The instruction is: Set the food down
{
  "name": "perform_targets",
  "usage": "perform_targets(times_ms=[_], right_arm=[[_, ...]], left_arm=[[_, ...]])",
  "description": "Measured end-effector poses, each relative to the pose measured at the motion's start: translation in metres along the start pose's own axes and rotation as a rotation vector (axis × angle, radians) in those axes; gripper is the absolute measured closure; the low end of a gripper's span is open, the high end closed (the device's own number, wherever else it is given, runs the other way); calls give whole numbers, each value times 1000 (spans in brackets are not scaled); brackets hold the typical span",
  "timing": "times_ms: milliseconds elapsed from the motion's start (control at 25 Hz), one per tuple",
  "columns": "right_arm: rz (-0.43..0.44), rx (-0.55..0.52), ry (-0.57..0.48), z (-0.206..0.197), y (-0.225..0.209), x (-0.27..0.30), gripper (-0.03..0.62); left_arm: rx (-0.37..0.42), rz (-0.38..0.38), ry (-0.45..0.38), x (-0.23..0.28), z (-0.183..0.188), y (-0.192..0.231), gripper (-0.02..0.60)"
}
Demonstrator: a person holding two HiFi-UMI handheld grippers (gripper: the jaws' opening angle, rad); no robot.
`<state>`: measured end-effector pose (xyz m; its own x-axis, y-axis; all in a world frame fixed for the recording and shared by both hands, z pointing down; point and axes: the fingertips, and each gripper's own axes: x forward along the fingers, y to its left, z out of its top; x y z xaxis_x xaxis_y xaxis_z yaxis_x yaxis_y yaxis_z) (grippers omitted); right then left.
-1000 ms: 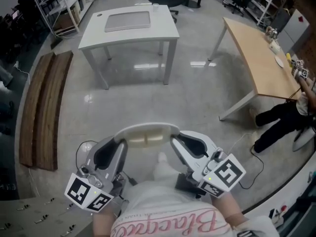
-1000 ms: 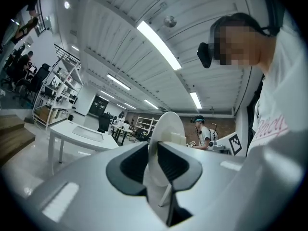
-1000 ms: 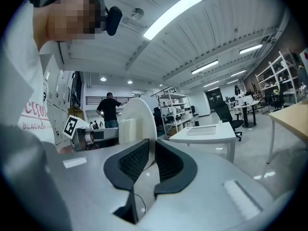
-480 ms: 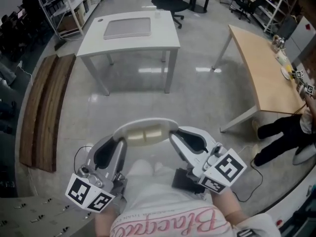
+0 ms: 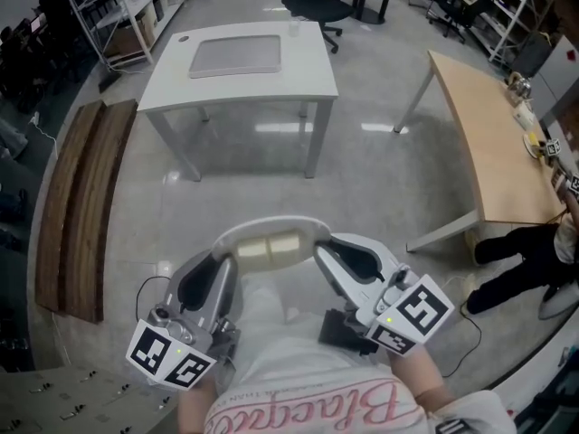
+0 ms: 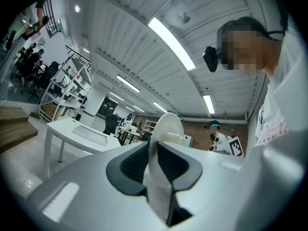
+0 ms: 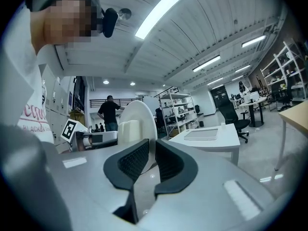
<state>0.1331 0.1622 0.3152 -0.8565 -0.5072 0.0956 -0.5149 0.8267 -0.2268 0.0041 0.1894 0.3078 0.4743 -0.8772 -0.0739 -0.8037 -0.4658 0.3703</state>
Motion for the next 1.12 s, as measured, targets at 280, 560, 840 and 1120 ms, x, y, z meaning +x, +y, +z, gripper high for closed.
perform_targets(times_ms=[280, 560, 840, 1120], right_arm=[[-18, -3, -4, 17, -36, 55, 549], [-55, -2, 26, 32, -79, 125, 548], [-79, 59, 11, 53, -128, 193, 550], [-7, 175, -32, 71, -163, 246, 562]], left_arm=[[4, -10, -11, 45, 21, 53, 522], [-11, -15, -14, 94, 43, 120, 520], [-26, -26, 13, 152, 67, 184, 520], [-89, -21, 8, 194, 85, 239, 522]])
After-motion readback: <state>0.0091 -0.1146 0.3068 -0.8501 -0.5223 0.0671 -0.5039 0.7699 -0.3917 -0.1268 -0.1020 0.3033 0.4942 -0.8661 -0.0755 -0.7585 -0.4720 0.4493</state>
